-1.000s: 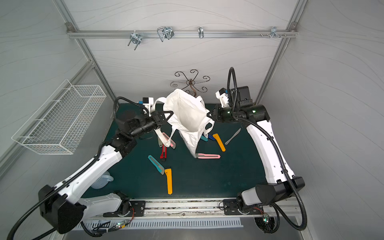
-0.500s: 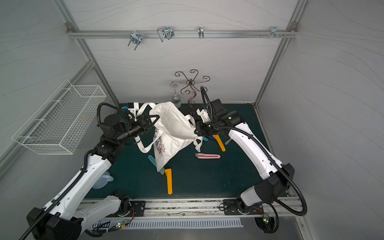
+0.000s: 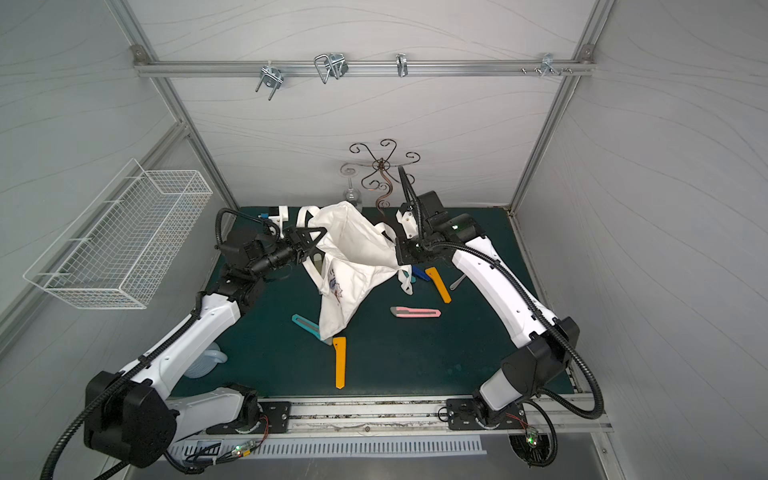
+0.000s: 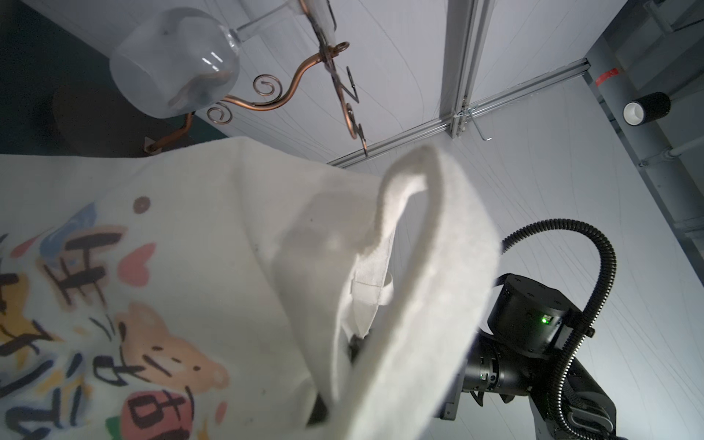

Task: Place the art knife into the pouch
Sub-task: Open the pouch at the center of the board.

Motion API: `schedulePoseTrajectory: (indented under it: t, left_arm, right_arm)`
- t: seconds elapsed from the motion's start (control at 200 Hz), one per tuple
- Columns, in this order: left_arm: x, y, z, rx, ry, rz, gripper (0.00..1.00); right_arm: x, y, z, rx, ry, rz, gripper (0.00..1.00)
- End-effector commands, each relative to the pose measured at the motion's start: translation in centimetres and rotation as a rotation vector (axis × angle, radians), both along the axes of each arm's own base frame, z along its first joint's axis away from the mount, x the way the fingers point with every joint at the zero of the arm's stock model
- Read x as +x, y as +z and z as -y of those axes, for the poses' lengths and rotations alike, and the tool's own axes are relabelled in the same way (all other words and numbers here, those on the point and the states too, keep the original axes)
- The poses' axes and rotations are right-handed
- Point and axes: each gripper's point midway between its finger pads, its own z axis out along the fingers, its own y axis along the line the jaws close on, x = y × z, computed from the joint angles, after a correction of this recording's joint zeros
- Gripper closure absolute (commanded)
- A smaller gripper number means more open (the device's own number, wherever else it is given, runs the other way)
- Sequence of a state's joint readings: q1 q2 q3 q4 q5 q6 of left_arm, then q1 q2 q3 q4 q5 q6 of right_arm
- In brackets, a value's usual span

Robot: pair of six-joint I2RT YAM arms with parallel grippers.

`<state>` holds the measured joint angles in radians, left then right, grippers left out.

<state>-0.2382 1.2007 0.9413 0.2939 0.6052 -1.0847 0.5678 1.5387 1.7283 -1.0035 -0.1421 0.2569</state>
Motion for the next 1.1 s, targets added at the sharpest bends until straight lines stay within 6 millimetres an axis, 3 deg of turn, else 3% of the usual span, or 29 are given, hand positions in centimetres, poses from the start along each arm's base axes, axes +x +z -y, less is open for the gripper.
schedulePoseTrajectory:
  t: [0.0,0.095,0.36,0.55,0.595,0.665,0.74,0.825,0.915,1.0,1.096]
  left_arm:
    - [-0.7,7.3,0.1,-0.062,-0.025,0.175,1.00]
    - [-0.7,6.9,0.3,-0.061,-0.032,0.167,1.00]
    - [0.8,-0.8,0.7,-0.091,-0.028,0.065,1.00]
    - [1.8,-3.9,1.1,-0.095,-0.035,0.019,1.00]
    - [2.1,-4.2,1.1,-0.102,-0.037,0.013,1.00]
    - [2.4,-4.4,1.3,-0.110,-0.046,0.008,1.00]
    - [2.6,-4.5,1.6,-0.111,-0.053,0.006,1.00]
    - [2.6,-4.4,2.1,-0.104,-0.065,0.008,1.00]
    - [2.6,-4.4,2.7,-0.080,-0.078,0.007,1.00]
    - [2.7,-4.4,3.2,-0.070,-0.087,0.011,1.00]
    - [2.8,-4.8,3.3,-0.079,-0.093,0.008,1.00]
  right_arm:
    - [-0.5,3.9,1.8,0.034,-0.007,0.060,1.00]
    - [-0.2,4.1,2.6,0.032,-0.028,0.054,1.00]
    - [0.6,1.0,3.5,-0.041,-0.062,-0.003,1.00]
    - [1.8,-0.5,3.2,-0.070,-0.062,-0.039,1.00]
    - [2.1,-0.3,3.3,-0.073,-0.072,-0.022,0.86]
    - [2.3,1.0,3.3,-0.052,-0.073,0.026,0.47]
    - [2.5,2.9,3.6,-0.026,-0.079,0.090,0.24]
    - [2.7,4.8,4.9,0.023,-0.123,0.129,0.21]
    - [3.0,5.1,6.6,0.039,-0.188,0.149,0.20]
    - [3.5,2.8,8.6,-0.008,-0.263,0.105,0.21]
    - [4.1,-1.9,11.0,-0.074,-0.347,0.012,0.22]
